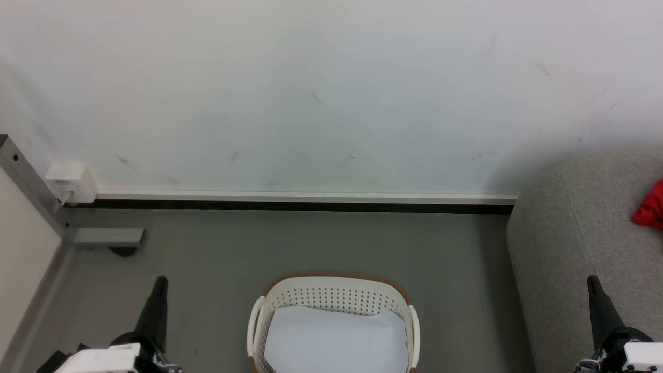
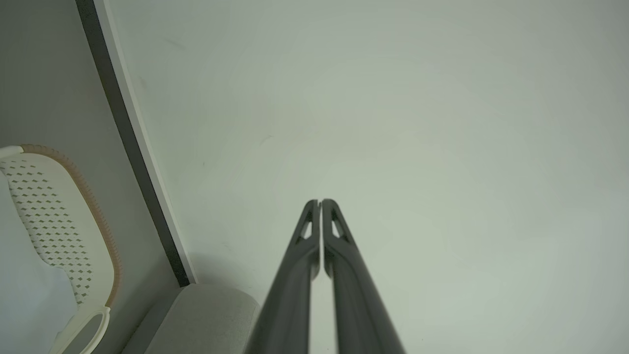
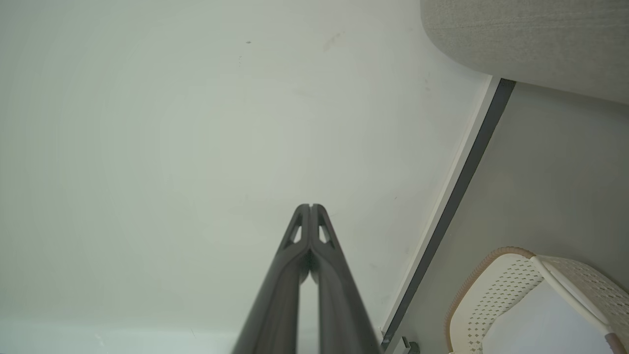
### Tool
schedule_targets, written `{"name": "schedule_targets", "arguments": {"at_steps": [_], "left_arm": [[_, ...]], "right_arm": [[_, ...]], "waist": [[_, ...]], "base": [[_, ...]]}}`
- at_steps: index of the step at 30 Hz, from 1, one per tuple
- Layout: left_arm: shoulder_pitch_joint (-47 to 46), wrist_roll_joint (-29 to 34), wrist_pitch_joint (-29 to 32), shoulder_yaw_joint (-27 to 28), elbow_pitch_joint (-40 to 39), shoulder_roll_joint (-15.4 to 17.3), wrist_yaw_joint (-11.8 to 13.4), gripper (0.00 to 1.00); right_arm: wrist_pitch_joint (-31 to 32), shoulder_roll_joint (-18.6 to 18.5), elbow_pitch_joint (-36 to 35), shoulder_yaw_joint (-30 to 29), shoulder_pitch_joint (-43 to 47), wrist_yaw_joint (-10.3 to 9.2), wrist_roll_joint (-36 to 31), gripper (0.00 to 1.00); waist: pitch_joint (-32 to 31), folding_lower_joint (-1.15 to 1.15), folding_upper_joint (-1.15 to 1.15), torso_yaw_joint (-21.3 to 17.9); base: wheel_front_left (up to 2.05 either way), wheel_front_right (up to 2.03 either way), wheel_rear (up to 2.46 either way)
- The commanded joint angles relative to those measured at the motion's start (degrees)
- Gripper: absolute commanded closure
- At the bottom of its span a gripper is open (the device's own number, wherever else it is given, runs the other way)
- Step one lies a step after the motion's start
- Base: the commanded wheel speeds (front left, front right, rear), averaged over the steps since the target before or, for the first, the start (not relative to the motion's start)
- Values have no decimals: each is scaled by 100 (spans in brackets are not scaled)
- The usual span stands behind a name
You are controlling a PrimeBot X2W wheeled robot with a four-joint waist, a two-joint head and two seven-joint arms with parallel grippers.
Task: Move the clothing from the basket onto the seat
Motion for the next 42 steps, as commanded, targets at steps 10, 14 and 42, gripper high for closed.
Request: {"name": "schedule_targets", "arguments": {"at_steps": [10, 14, 42], "left_arm": [[-46, -79, 24, 12, -20, 15, -38, 100], [-46, -79, 24, 12, -20, 15, -38, 100], [-45, -80, 23, 11, -21, 15, -38, 100]], "right_arm": [[16, -46, 13, -24, -81, -14, 11, 100], [16, -46, 13, -24, -81, -14, 11, 100], [15, -46, 13, -23, -80, -14, 12, 100]], "waist": [[0, 0, 0, 0], [0, 0, 0, 0], [0, 0, 0, 0]], "base": [[0, 0, 0], [0, 0, 0], [0, 0, 0]]}}
